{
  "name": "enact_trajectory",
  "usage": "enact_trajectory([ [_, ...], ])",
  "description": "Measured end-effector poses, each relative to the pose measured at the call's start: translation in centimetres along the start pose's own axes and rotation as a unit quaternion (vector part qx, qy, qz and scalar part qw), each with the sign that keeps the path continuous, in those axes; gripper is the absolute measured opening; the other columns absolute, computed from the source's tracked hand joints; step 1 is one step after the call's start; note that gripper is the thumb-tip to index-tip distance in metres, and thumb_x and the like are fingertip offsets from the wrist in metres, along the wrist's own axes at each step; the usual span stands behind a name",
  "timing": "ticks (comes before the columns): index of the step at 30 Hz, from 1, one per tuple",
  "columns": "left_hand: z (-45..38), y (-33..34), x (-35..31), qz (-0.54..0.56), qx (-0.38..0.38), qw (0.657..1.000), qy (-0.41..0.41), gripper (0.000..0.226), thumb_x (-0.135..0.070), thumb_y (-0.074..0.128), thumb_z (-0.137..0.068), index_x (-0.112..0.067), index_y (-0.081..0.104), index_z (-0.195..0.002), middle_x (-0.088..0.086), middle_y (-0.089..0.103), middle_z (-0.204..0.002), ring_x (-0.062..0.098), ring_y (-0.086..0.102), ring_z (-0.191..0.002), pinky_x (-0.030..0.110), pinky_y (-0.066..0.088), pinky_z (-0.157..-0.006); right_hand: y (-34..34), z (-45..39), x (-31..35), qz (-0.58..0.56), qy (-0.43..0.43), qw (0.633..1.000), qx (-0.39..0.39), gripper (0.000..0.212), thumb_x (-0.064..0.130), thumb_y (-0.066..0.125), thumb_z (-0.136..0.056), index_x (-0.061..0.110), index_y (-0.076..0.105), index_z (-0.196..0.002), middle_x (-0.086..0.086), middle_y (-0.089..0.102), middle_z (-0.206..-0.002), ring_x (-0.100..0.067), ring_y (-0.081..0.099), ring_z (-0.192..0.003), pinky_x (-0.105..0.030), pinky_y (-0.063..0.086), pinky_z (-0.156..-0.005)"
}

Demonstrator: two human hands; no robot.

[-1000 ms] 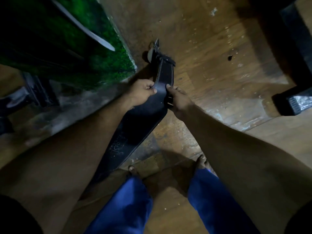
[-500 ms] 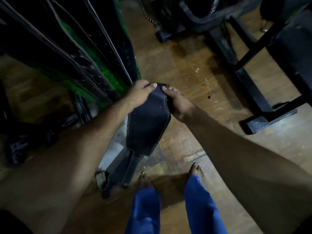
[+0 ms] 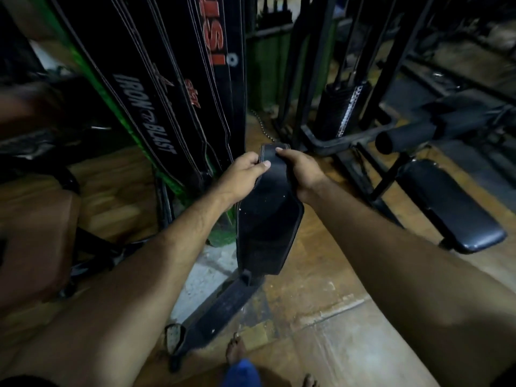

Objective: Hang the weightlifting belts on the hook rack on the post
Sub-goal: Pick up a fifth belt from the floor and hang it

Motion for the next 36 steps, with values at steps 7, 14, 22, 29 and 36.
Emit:
enact_trajectory([
  [7, 7.7, 0.4, -10.1, -0.026, -0.08, 0.996, -0.016, 0.021, -0.038, 0.054, -0.101, -0.027, 0.06, -0.085, -0.003, 0.057, -0.084, 0.018, 0.056, -0.076, 0.041, 0.057, -0.075, 1.3, 8.9, 8.1, 0.051, -0.085, 0.995, 0.014, 0.007, 0.011, 0.066, -0.086, 0.013, 0.069, -0.079, -0.002, 0.067, -0.066, -0.018, 0.063, -0.061, -0.026, 0.05, -0.056],
  [14, 12.3, -0.6, -19.9, 0.061, -0.186, 0.981, -0.013, 0.043, -0.047, 0.048, -0.102, -0.013, 0.066, -0.121, 0.006, 0.067, -0.107, 0.026, 0.065, -0.109, 0.036, 0.056, -0.073, 3.0, 16.3, 15.2, 0.068, -0.191, 0.977, 0.068, 0.01, 0.008, 0.062, -0.087, 0.011, 0.062, -0.096, -0.013, 0.069, -0.087, -0.027, 0.066, -0.078, -0.032, 0.055, -0.064],
  [22, 13.5, -3.9, -28.4, 0.241, -0.219, 0.944, 0.057, 0.05, -0.031, 0.066, -0.095, 0.0, 0.058, -0.133, 0.018, 0.072, -0.117, 0.031, 0.072, -0.1, 0.047, 0.063, -0.083, 4.9, 22.3, 19.7, 0.224, -0.284, 0.907, 0.214, 0.007, 0.0, 0.055, -0.085, 0.003, 0.06, -0.089, -0.013, 0.06, -0.083, -0.016, 0.058, -0.068, -0.023, 0.049, -0.061],
  [29, 12.4, -7.6, -29.0, 0.152, -0.249, 0.946, 0.141, 0.075, -0.054, 0.072, -0.075, -0.012, 0.053, -0.134, 0.004, 0.061, -0.139, 0.026, 0.058, -0.127, 0.051, 0.044, -0.108, 6.8, 23.2, 24.3, 0.235, -0.327, 0.906, 0.128, 0.023, 0.019, 0.07, -0.091, 0.023, 0.057, -0.072, 0.001, 0.062, -0.075, -0.012, 0.058, -0.062, -0.023, 0.044, -0.051],
  [36, 18.4, -8.1, -31.0, 0.037, -0.184, 0.967, 0.172, 0.018, -0.027, 0.061, -0.098, -0.012, 0.065, -0.106, 0.014, 0.077, -0.107, 0.037, 0.073, -0.102, 0.05, 0.058, -0.083, 11.6, 24.3, 26.7, 0.171, -0.391, 0.899, 0.096, 0.025, 0.02, 0.068, -0.095, 0.014, 0.056, -0.073, 0.003, 0.065, -0.061, -0.006, 0.059, -0.045, -0.02, 0.045, -0.042],
])
Point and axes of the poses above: each hand's wrist, its own z-axis away from the middle knuckle, its own y-axis out of the palm, x = y × z, the point moved 2 cm from there along -z, towards the middle knuckle
